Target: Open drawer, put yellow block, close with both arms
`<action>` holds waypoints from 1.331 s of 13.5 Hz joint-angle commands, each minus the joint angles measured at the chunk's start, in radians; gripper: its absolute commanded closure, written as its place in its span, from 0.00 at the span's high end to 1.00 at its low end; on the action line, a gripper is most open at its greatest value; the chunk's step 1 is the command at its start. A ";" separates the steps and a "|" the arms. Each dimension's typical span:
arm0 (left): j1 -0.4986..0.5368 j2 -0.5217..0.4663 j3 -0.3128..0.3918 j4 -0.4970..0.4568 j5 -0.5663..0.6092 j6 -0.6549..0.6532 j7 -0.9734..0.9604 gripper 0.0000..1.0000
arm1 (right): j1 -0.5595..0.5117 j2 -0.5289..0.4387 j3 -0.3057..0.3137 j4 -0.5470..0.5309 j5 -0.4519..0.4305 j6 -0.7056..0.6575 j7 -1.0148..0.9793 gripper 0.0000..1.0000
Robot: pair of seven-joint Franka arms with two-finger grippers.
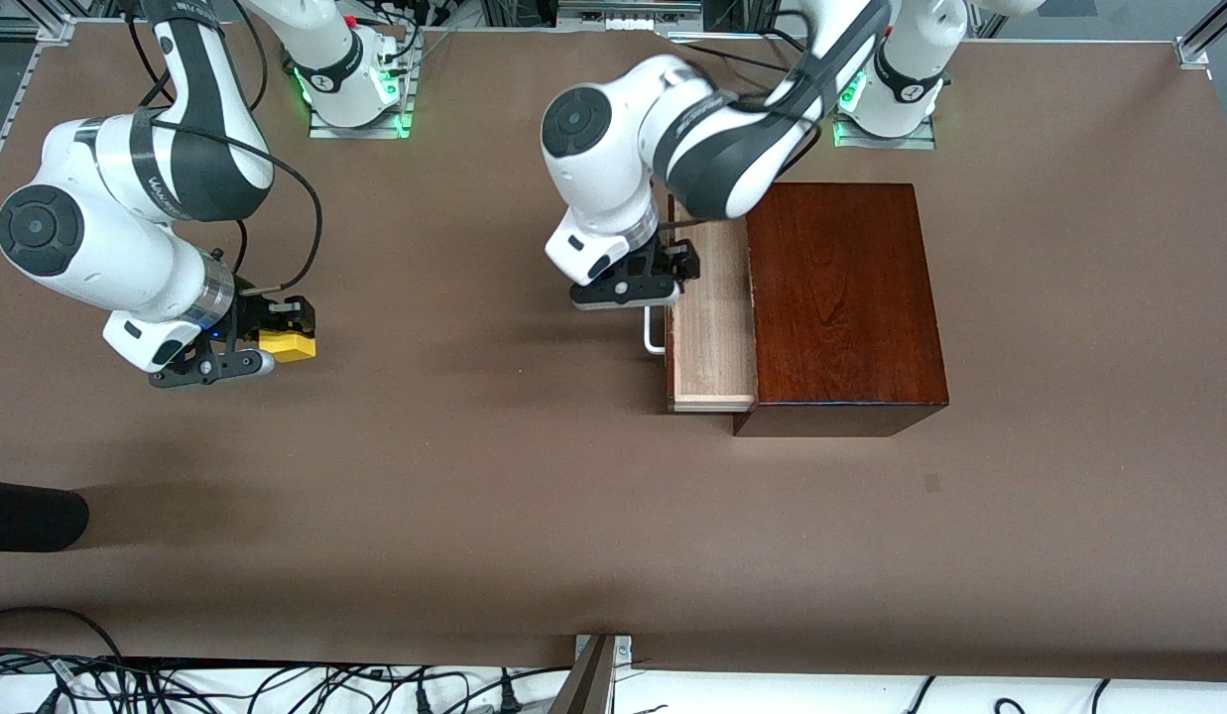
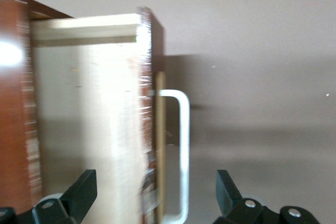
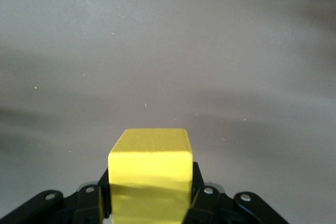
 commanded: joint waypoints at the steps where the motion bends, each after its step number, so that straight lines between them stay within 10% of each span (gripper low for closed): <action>1: 0.048 -0.089 -0.005 -0.018 -0.023 -0.087 0.143 1.00 | -0.005 0.005 0.006 0.023 0.014 -0.072 -0.065 0.00; 9: 0.549 -0.276 0.009 -0.073 -0.266 -0.226 0.842 1.00 | 0.033 0.016 0.264 0.103 0.016 -0.065 -0.099 0.00; 13: 0.551 -0.590 0.205 -0.511 -0.359 0.068 1.003 1.00 | 0.223 0.129 0.295 0.259 0.000 -0.034 -0.084 0.00; 18: 0.561 -0.598 0.259 -0.494 -0.346 0.012 1.001 1.00 | 0.508 0.305 0.293 0.498 -0.161 -0.035 -0.087 0.00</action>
